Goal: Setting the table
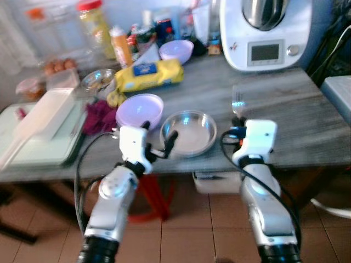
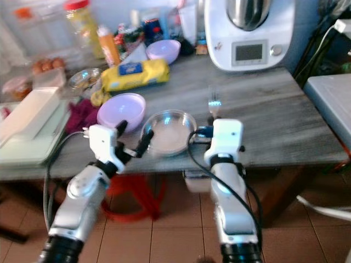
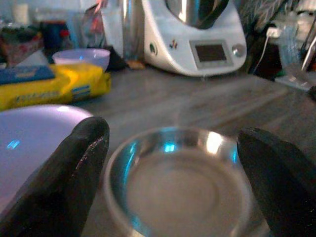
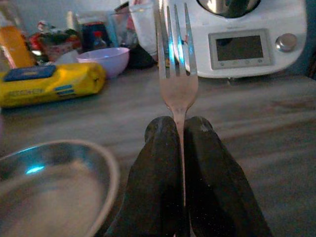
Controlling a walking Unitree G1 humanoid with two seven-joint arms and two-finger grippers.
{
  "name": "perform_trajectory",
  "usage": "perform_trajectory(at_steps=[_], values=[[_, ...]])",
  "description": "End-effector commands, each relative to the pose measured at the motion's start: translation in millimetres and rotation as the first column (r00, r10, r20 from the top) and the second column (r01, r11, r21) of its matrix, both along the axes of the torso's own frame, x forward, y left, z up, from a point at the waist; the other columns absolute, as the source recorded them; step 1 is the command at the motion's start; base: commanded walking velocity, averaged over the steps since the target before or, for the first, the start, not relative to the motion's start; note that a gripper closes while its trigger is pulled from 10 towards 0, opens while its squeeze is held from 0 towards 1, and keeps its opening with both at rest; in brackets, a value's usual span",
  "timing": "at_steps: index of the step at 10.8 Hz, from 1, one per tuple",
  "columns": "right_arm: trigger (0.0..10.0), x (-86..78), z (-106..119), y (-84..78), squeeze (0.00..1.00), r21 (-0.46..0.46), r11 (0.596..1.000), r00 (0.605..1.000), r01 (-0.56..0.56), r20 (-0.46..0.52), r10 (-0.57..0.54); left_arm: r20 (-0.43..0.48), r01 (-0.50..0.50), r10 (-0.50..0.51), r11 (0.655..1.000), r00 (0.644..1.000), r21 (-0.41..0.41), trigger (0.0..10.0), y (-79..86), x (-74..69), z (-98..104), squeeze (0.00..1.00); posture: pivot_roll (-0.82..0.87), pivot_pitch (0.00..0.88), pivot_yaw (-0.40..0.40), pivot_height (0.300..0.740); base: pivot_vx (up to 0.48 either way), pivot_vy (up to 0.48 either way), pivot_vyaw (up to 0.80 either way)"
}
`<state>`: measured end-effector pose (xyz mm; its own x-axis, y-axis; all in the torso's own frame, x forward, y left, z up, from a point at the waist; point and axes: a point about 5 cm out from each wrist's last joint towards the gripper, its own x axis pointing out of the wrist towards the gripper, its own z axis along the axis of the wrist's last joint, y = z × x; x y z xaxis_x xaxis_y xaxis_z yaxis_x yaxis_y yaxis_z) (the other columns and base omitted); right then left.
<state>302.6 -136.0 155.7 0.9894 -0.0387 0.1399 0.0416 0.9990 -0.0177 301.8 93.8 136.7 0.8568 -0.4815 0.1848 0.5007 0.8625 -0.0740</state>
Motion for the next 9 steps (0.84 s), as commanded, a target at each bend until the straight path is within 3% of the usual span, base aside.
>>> perform_trajectory(at_steps=[1, 5, 9], values=[[10.0, 0.3, 1, 1.1, 0.0, -0.001, 1.0, 1.0, -0.011, 0.005, 0.011, -0.009, -0.018, 0.018, 1.0, 1.0, 0.009, 10.0, 6.0, -2.7, -3, 0.0, -0.19, 0.077, 0.116, 0.74, 0.0, 0.0, 0.0], [10.0, -2.0, 3, -7.4, 0.0, -0.006, 0.999, 0.999, 0.044, 0.019, -0.044, -0.03, -0.021, 0.022, 0.999, 0.999, 0.049, 10.0, 20.3, -16.7, -12, 0.0, -0.19, 0.082, 0.119, 0.74, 0.0, 0.0, 0.0], [10.0, -7.8, 0, -43.2, 0.0, -0.085, 0.97, 0.972, 0.228, -0.041, -0.232, -0.071, 0.018, -0.01, 0.994, 0.997, 0.107, 10.0, 30.7, -29.0, -25, 0.0, -0.2, 0.11, 0.125, 0.74, 0.0, 0.0, 0.0]])
